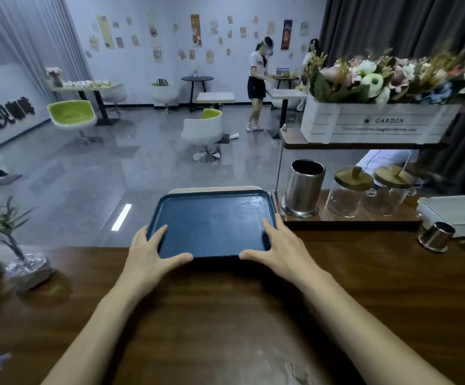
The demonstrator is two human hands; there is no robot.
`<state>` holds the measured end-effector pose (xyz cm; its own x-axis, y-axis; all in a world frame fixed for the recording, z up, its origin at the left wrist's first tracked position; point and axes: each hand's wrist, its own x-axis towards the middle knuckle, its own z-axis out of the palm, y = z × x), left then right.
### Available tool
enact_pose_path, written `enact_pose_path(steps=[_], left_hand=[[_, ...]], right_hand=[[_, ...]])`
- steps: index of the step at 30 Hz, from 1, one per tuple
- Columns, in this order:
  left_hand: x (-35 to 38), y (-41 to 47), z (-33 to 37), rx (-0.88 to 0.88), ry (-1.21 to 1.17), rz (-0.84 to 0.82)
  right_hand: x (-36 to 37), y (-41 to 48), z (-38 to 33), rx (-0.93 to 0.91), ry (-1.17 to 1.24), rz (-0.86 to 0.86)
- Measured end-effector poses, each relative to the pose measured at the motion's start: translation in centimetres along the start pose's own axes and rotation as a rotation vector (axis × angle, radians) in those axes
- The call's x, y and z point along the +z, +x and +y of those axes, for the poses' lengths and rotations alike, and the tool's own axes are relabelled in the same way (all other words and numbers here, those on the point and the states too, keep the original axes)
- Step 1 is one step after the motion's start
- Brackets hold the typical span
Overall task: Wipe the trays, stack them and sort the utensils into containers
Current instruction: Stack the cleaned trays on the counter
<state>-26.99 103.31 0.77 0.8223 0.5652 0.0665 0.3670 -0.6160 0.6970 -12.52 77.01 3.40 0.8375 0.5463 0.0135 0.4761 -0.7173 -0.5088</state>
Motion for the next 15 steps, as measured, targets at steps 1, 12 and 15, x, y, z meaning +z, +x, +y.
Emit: enact_pose_path(steps=[1, 12, 15], left_hand=[[-0.1, 1.2, -0.1, 0.001, -0.013, -0.011], [1.5, 8.6, -1.3, -0.014, -0.003, -0.108], [2.2, 9.0, -1.9, -0.020, 0.018, -0.107]], right_hand=[[0.0, 1.1, -0.2, 0.004, -0.009, 0.001], [1.0, 7.6, 0.2, 0.116, -0.039, -0.040], [1.7, 8.2, 0.5, 0.135, -0.024, -0.057]])
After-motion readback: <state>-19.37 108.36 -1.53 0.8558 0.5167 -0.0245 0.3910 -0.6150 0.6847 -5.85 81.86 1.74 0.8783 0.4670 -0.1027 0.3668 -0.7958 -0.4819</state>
